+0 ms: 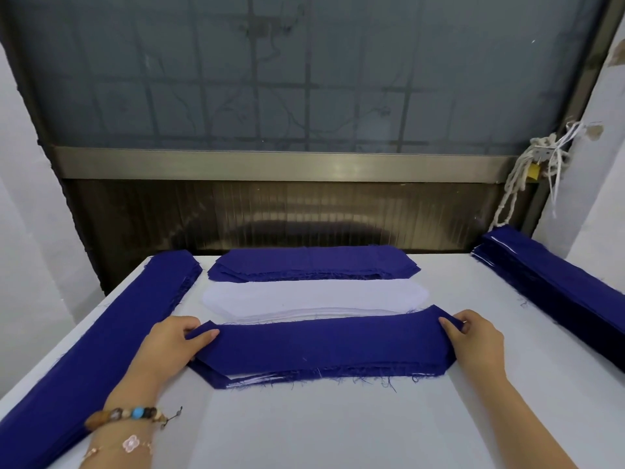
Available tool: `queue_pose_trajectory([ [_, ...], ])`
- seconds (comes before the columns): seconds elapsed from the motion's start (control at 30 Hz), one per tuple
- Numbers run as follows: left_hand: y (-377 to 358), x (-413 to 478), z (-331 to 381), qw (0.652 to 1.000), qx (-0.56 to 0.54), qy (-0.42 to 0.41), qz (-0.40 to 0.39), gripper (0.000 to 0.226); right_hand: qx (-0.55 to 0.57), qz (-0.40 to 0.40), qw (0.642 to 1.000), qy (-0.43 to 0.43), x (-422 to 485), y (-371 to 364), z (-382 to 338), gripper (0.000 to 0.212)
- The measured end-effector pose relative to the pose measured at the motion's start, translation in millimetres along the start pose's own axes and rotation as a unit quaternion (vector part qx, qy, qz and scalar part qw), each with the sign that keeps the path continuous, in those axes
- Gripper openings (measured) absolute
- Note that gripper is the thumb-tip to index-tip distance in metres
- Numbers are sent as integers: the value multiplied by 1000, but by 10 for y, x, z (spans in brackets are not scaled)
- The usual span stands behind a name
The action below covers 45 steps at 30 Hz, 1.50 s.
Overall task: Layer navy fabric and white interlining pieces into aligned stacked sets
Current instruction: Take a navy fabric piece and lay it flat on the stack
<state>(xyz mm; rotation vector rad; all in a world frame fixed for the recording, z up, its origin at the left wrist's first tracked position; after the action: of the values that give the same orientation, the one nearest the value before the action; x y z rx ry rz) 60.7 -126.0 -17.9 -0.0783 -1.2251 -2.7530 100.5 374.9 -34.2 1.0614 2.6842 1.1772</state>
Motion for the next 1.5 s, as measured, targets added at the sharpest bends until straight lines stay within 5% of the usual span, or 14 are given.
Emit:
queue_pose_trajectory([
  [0.47, -23, -18, 18, 1000, 13, 15, 18, 27, -58, 13, 998, -18, -51, 15, -10, 21],
  [0.67, -3, -78, 273, 986, 107, -112, 65, 39, -140, 99, 973, 157, -153, 83, -255, 11],
  [0.87, -253, -171, 493, 975, -76, -204, -39, 9, -79, -84, 932, 343, -264, -132, -415, 18],
  [1.5, -388, -67, 474, 975, -38, -176, -128, 14, -171, -133, 929, 300, -319, -174, -445, 9],
])
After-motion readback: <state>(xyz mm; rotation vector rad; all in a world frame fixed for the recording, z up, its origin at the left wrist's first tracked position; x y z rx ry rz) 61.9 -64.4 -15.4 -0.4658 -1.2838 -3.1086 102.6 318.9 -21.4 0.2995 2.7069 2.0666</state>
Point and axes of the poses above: each hand's wrist, its own x-axis towards the middle knuckle, its own y-axis out of the back of the hand, z = x × y, the point moved 5 cm from there along x, towards the middle knuckle, and after that the axes turned 7 degrees about -x, right-handed, at the moved point
